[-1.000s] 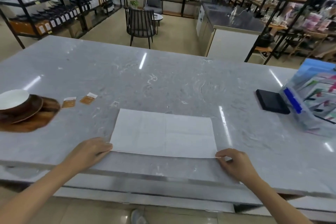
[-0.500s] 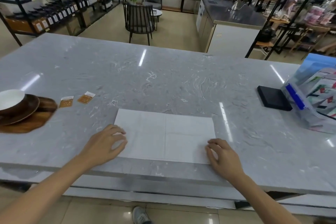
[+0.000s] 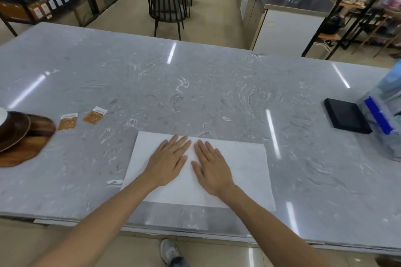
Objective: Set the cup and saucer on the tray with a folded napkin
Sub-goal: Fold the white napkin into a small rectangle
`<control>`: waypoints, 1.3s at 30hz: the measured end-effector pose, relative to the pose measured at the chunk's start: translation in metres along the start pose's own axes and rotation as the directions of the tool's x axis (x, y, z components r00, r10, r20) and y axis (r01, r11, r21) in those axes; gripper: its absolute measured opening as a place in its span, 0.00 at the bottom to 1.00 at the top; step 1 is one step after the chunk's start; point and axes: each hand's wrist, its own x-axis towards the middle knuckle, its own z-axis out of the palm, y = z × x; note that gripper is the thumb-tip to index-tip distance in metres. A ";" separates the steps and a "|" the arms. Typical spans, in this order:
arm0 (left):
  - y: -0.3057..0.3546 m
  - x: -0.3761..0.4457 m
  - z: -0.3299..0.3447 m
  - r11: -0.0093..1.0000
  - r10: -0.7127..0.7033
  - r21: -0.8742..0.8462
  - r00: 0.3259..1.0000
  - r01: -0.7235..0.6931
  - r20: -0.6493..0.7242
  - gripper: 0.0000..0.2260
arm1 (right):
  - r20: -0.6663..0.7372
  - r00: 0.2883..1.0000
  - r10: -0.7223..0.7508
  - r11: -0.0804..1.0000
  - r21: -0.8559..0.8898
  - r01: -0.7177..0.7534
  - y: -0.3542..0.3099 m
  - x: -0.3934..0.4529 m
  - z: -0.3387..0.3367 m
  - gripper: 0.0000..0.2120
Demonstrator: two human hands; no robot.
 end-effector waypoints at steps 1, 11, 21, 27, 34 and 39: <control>-0.004 -0.001 0.001 1.000 -0.001 0.023 1.000 0.001 -0.004 0.25 | -0.005 1.000 0.009 1.000 -0.010 -0.009 0.003 0.000 0.001 0.30; -0.052 -0.014 -0.005 0.982 -0.179 0.050 0.982 0.182 -0.059 0.33 | -0.054 0.951 0.303 0.951 -0.044 -0.305 0.080 -0.026 -0.027 0.31; -0.048 -0.013 -0.015 0.984 -0.179 0.021 0.984 0.179 0.014 0.29 | -0.136 0.853 0.503 0.862 0.142 -0.486 0.112 -0.075 -0.057 0.30; -0.003 0.020 -0.034 0.993 -0.043 -0.112 0.994 0.031 -0.101 0.20 | -0.179 0.662 0.728 0.682 0.283 -0.674 0.076 -0.140 -0.054 0.22; 0.108 0.119 -0.027 0.934 0.299 -0.245 0.945 -0.260 0.137 0.20 | 0.005 0.575 0.818 0.552 0.270 -0.789 0.060 -0.166 -0.061 0.20; 0.165 0.169 -0.019 0.900 0.429 -0.221 0.848 -0.375 0.311 0.22 | 0.132 0.479 0.868 0.394 0.404 -0.826 0.069 -0.162 -0.064 0.18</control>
